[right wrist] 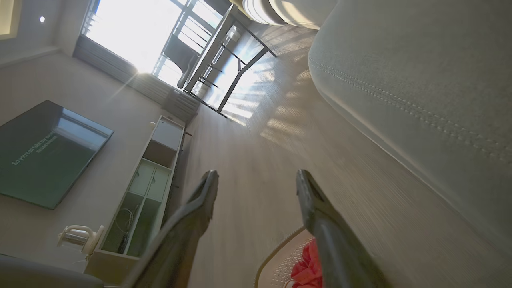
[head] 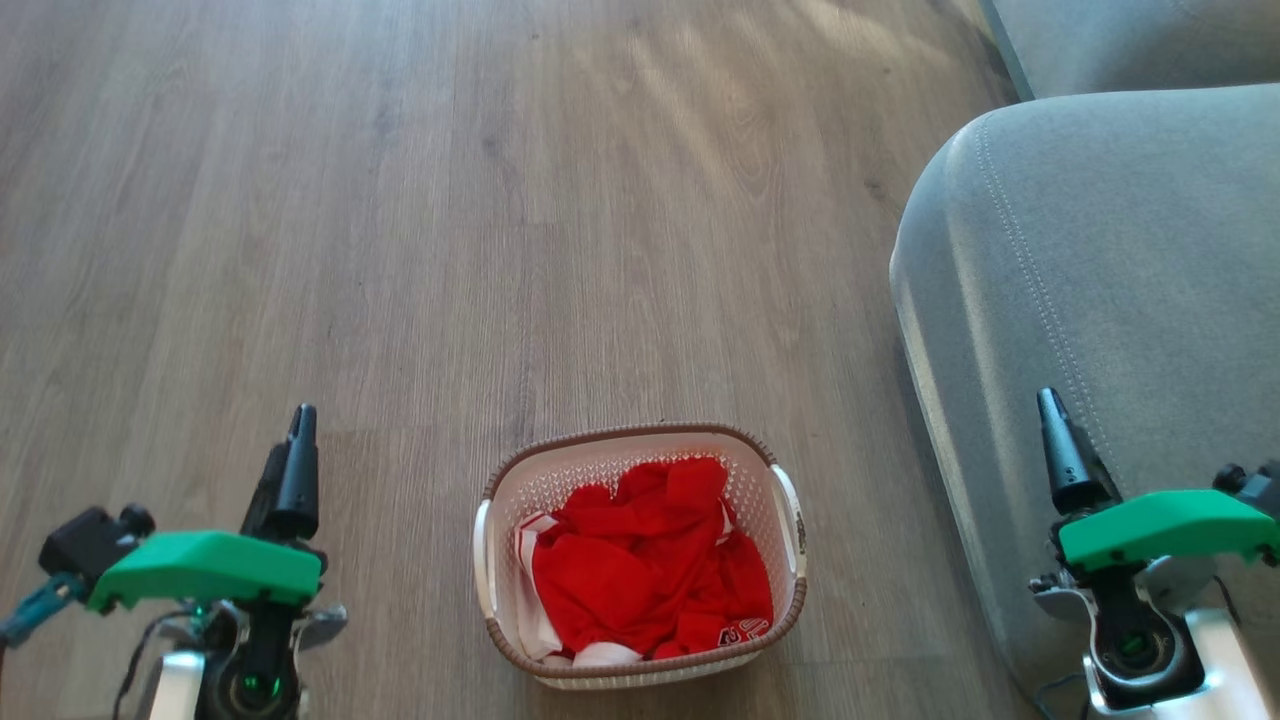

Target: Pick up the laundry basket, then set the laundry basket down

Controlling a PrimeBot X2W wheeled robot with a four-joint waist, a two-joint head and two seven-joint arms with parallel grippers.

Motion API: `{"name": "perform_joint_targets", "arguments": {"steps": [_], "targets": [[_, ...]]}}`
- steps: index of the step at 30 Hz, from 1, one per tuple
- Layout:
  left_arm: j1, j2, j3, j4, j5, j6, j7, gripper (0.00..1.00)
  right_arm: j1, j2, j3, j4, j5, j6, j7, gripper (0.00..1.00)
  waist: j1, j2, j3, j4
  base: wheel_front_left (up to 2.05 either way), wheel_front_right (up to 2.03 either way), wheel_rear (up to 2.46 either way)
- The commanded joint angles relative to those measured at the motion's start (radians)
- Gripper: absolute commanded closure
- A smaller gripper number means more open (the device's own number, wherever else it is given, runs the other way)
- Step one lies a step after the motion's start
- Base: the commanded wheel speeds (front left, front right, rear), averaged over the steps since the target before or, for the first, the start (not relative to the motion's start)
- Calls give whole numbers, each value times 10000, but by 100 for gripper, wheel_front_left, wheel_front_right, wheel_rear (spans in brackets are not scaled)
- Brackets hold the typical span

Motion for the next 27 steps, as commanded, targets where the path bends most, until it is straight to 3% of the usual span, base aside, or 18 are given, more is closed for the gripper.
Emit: {"name": "perform_joint_targets", "arguments": {"steps": [1,12,27], "targets": [[-629,277,57,-426,399,71,-104,0,-580,-265,127,-381,-380,-6,-124,0,0,0,1,0,0,0,0],[-619,585,-428,-508,2657,669,-428,0,-628,-308,451,-201,-2436,-7,-447,0,0,0,-50,2,0,0,0],[-593,812,-796,-455,4489,1014,-869,0,-704,-278,697,114,-4310,-9,-888,0,0,0,-56,-2,0,0,0]]}}
